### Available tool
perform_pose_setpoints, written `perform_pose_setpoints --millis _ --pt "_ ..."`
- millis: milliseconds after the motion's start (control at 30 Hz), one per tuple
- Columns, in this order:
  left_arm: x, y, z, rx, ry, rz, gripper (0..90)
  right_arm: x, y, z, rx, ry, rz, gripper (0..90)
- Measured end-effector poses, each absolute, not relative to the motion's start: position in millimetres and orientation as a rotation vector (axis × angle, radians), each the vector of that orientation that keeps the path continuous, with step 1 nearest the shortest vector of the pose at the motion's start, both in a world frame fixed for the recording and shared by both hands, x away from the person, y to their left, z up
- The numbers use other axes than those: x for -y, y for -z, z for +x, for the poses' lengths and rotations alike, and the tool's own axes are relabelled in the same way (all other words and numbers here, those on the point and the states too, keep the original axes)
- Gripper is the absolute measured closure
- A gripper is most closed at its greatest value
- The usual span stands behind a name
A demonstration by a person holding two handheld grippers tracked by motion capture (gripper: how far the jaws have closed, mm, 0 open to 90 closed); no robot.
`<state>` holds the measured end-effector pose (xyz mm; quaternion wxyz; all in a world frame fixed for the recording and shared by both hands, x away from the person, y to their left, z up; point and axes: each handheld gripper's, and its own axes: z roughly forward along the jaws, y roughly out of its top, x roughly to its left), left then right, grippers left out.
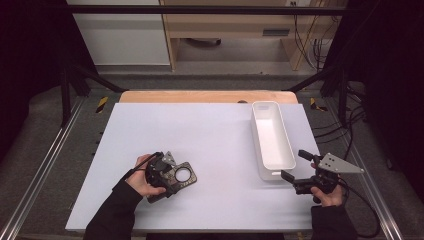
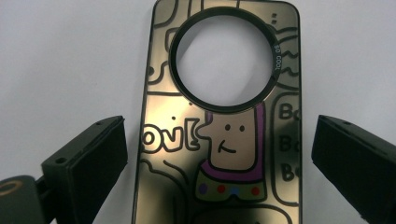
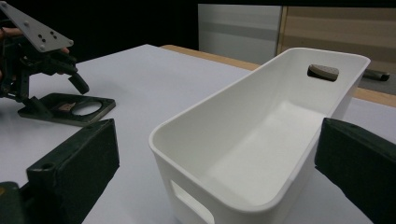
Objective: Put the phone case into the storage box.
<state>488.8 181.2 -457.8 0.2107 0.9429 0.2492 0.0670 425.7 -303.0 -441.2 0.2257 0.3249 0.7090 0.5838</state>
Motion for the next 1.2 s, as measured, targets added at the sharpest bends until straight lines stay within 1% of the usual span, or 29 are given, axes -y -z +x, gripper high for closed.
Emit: perform_pose_setpoints --millis 367,600,1200 --pt "-182.3 463.6 489.5 -0.696 -0.176 2.631 4.4 303.2 441.1 425.6 -1.951 -1.609 0.897 0.4" --pt "-182.2 464.0 489.4 -0.689 -0.174 2.635 8.1 303.2 441.1 425.7 -1.951 -1.610 0.896 0.4" --pt "-181.9 463.5 489.1 -0.664 -0.177 2.648 10.9 302.7 441.5 426.0 -1.955 -1.607 0.893 0.4"
